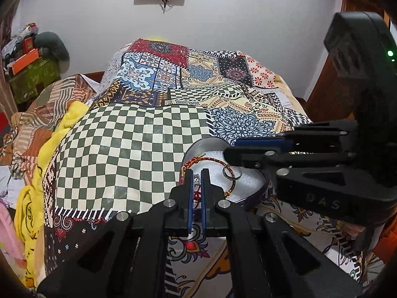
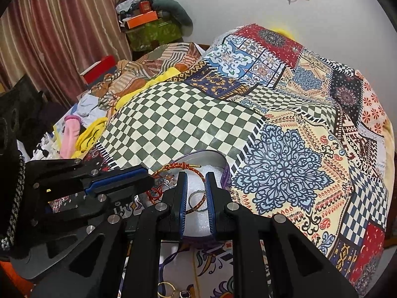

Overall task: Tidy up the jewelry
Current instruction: 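Open both grippers to drop the pieces into the tin, then move the left gripper back to a gold ring on the cloth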

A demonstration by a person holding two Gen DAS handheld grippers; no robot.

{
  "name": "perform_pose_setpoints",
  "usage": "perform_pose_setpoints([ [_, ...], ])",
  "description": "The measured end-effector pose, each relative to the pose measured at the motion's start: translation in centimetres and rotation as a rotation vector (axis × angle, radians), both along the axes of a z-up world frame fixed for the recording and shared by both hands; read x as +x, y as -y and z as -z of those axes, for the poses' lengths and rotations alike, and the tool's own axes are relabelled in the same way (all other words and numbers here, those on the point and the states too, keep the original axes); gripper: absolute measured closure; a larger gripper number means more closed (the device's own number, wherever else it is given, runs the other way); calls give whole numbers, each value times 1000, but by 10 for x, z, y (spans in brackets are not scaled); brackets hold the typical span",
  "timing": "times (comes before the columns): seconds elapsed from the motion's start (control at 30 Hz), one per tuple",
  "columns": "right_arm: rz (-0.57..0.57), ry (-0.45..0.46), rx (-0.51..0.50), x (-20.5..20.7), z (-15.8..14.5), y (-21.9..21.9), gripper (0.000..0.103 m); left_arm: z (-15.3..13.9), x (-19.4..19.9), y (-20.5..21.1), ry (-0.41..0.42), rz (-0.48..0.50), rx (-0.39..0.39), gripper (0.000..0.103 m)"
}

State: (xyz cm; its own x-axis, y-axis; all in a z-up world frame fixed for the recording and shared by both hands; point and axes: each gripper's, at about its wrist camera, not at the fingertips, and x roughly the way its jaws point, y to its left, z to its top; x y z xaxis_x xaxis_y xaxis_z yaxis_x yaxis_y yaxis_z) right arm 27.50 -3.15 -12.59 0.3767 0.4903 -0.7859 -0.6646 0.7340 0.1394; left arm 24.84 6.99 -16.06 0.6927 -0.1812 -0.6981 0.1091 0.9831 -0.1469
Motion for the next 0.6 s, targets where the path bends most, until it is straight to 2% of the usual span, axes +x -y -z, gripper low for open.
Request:
perform_pose_setpoints([
  [0.13, 11, 23, -11, -5, -5, 5, 89, -3, -2, -1, -5, -13, 2, 97],
  [0.27, 25, 50, -23, -14, -10, 11, 71, -8, -9, -3, -1, -29, 6, 89],
  [0.3, 29, 63, -25, -17, -12, 13, 67, -10, -11, -3, 2, -34, 10, 85],
  [0.4, 35, 116, -48, -29, -18, 16, 66, -15, -17, -3, 13, -50, 21, 71],
  [0.6, 44, 167, -49, -51, -30, 25, 66, -28, -31, -3, 22, -64, 33, 68],
])
